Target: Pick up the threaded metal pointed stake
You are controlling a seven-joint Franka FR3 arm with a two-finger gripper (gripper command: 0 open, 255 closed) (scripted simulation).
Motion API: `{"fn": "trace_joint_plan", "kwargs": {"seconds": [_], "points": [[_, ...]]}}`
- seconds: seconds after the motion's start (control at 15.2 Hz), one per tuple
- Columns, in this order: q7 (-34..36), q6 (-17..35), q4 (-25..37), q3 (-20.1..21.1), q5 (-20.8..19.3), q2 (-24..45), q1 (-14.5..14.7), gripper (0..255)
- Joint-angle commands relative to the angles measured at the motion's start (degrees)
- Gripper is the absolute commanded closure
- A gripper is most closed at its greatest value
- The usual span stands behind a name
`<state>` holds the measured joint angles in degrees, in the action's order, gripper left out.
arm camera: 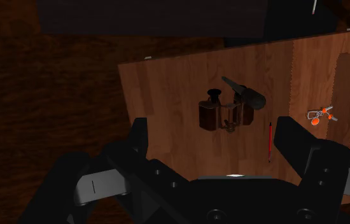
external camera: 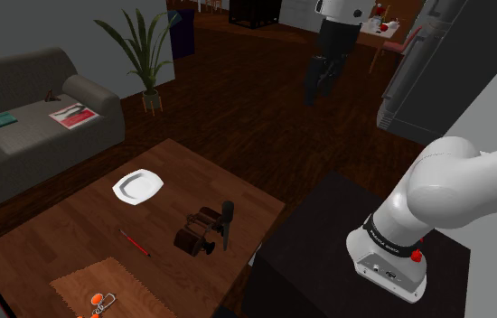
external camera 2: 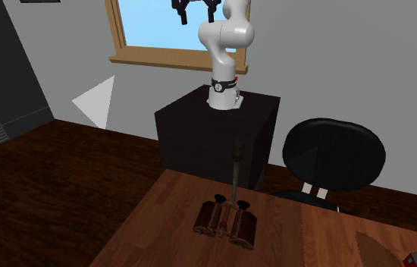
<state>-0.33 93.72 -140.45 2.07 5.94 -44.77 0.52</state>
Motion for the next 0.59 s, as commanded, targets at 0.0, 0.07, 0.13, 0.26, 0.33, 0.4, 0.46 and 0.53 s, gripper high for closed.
{"fn": "trace_joint_plan", "kwargs": {"seconds": [0.0, 0.07, 0.13, 0.26, 0.33, 0.4, 0.46, 0.53], "points": [[0.0, 0.0, 0.0, 0.0, 0.0, 0.0, 0.0, 0], [0.0, 1.9, -1.2, 0.6, 0.4, 0.6, 0.5, 0], [0.0, 3.9, -2.3, 1.3, 0.7, 1.3, 0.9, 0], [-0.1, 7.9, -4.4, 2.6, 1.4, 3.0, 1.9, 0], [-0.1, 9.9, -5.4, 3.3, 1.7, 3.9, 2.4, 0], [-0.1, 12.0, -6.2, 4.0, 2.1, 5.0, 2.9, 0], [-0.1, 14.0, -7.0, 4.7, 2.4, 6.1, 3.4, 0], [-0.1, 16.1, -7.8, 5.4, 2.7, 7.4, 3.9, 0]]}}
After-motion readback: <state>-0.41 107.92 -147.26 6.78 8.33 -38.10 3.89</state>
